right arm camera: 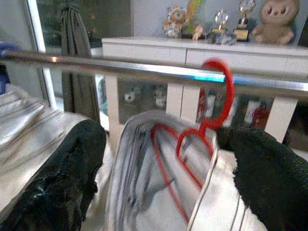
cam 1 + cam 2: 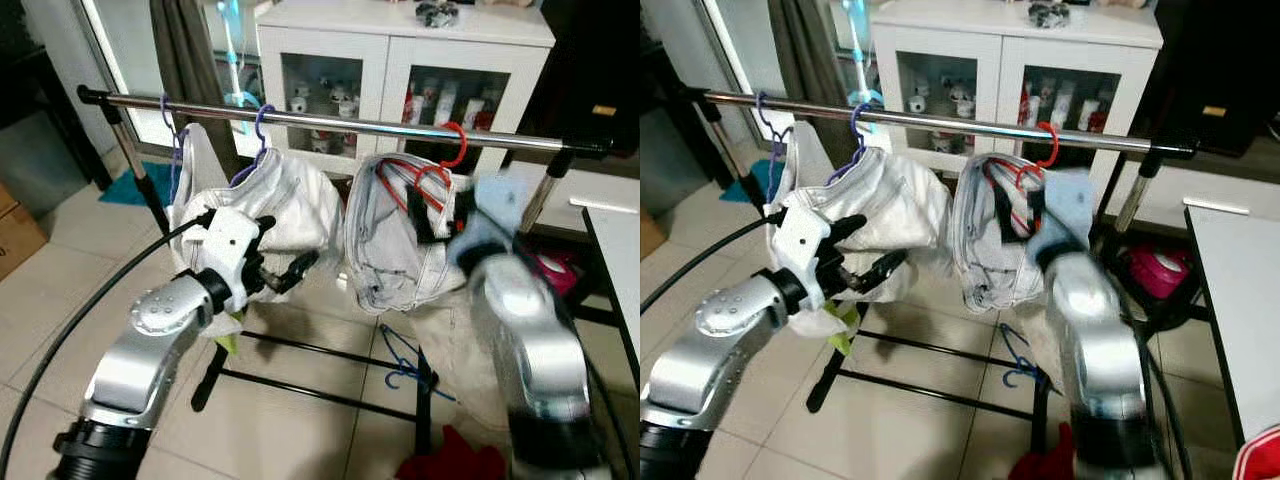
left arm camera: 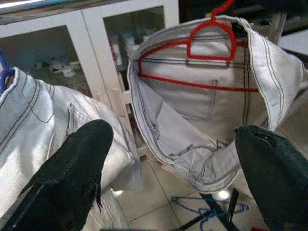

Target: Hang hanger

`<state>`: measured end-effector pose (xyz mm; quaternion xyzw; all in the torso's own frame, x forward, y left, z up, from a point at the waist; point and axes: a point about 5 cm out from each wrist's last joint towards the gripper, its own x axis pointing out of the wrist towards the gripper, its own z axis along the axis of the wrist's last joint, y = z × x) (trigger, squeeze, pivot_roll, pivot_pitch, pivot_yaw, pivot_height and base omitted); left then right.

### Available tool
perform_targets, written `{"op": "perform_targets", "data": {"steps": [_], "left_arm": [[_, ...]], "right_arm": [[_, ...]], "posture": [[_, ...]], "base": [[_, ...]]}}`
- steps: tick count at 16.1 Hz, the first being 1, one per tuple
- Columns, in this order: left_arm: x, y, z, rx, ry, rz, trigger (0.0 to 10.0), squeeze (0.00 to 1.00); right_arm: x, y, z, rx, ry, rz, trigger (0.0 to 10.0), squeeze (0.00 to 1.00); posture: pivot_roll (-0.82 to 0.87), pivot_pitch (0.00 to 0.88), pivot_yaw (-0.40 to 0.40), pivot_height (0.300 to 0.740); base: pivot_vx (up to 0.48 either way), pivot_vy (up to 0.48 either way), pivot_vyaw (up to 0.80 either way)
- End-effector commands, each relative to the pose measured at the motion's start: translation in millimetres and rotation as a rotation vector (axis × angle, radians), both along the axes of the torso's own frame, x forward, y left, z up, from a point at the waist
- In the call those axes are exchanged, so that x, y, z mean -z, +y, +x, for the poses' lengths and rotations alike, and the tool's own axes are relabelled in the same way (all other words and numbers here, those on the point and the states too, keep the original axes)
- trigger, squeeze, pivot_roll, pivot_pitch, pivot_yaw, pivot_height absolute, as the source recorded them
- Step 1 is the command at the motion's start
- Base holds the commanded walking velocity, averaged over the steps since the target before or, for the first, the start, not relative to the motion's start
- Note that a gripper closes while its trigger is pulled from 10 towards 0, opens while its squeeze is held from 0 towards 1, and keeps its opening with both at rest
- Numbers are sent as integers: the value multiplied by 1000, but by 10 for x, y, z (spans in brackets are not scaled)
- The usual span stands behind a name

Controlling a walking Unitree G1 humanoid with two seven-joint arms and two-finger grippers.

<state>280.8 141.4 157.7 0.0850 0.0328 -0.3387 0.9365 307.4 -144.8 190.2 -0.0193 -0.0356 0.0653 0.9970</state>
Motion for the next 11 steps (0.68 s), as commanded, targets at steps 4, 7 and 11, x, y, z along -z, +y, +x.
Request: {"op": "perform_targets", "data": {"steps": [4, 7, 11], "left_arm": [[14, 7, -23, 36, 3, 41, 10000, 455], [20, 20, -52, 50, 6, 49, 10000, 459], [22, 35, -55, 44, -1, 60, 10000, 447]], "right_arm": [[-2, 46, 151, -60, -6, -13, 10000, 0], [-3, 49, 308, -121, -3, -18, 10000, 0], [3, 39, 469, -164, 5, -12, 3137, 0]], "posture": [[-125, 0, 50, 740], [-117, 0, 44, 740], [-112, 0, 38, 740]], "base": [[0, 0, 0], [0, 0, 0], [0, 0, 0]]}}
